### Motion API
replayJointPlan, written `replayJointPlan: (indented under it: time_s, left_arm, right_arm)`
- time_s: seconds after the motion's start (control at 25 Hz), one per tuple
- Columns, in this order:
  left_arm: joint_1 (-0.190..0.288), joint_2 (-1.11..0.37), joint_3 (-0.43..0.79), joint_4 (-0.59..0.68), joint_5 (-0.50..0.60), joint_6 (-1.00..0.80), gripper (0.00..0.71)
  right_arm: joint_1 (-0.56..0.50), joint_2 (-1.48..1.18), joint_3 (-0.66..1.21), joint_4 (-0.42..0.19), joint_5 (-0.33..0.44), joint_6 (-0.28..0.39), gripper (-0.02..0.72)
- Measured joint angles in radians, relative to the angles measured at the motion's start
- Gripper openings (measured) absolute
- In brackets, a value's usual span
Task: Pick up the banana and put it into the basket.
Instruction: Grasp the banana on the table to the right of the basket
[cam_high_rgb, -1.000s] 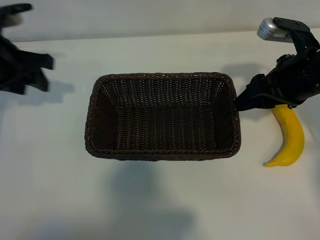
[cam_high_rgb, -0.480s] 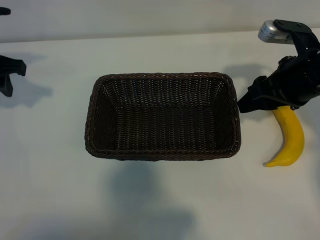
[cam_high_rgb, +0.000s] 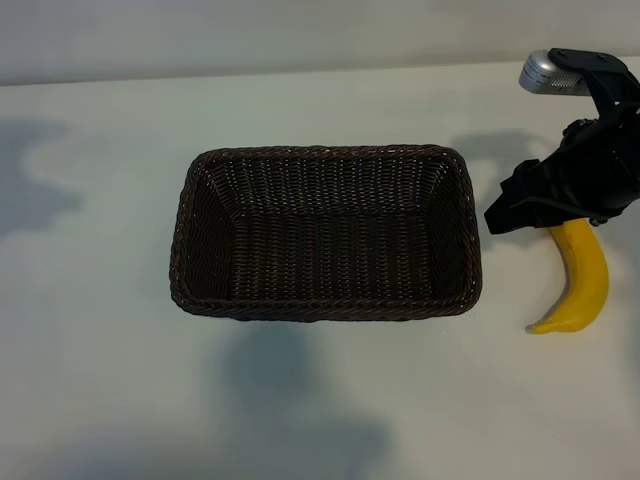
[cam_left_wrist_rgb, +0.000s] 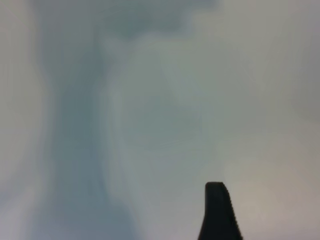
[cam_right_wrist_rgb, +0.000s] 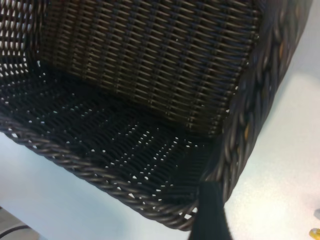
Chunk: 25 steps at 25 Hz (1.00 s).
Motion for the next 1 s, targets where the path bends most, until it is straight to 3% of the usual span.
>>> replayJointPlan:
  time_s: [0.52,1.0]
  left_arm:
    - [0.000,-0.600,0.416,-0.001,0.001,0.001,0.506]
    - [0.000,-1.026,0.645,-0.058,-0.012,0.003,0.506]
  right_arm:
    - [0.000,0.000,0.000,-0.012,0.001,0.010,0.536]
    - [0.000,0.000,0.000,-0.013,0.001,0.018,0.536]
